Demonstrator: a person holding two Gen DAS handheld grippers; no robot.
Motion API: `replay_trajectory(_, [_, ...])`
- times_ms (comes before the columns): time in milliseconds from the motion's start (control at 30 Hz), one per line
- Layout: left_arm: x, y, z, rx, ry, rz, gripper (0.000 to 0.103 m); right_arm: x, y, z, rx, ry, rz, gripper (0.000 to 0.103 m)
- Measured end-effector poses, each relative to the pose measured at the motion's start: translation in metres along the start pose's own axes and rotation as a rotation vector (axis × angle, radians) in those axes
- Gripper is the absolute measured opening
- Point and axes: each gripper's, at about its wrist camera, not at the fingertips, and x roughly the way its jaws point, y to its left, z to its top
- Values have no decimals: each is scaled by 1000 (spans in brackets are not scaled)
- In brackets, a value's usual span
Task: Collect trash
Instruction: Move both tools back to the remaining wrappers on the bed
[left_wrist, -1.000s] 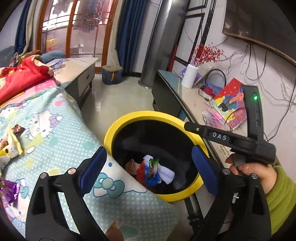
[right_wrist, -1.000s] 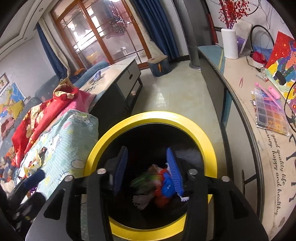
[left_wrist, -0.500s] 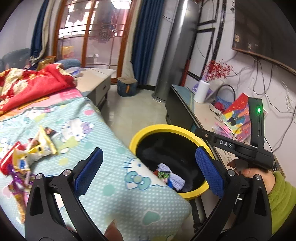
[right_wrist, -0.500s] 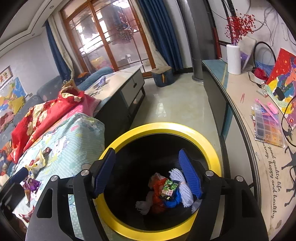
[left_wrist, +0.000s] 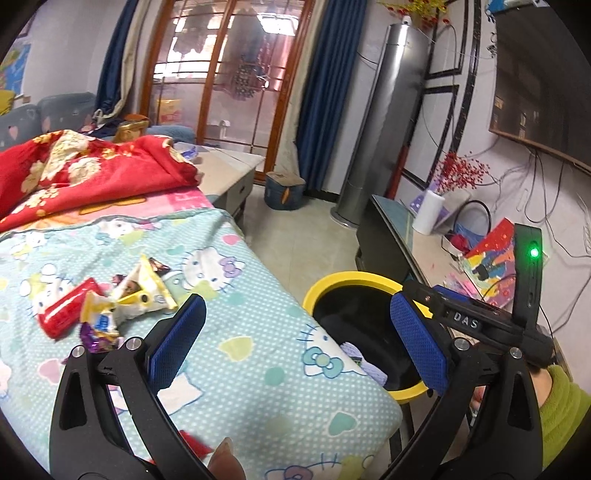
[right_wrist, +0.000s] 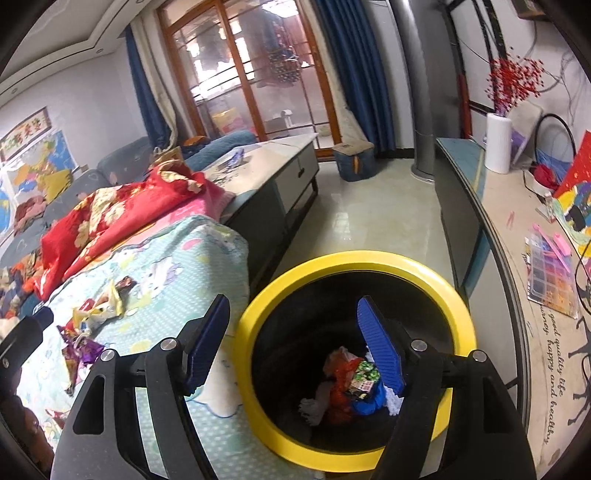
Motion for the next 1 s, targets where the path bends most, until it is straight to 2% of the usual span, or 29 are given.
replay_trajectory(1000, [-57, 83, 7, -164, -91, 152, 92, -12, 104, -21, -219, 33, 170, 70])
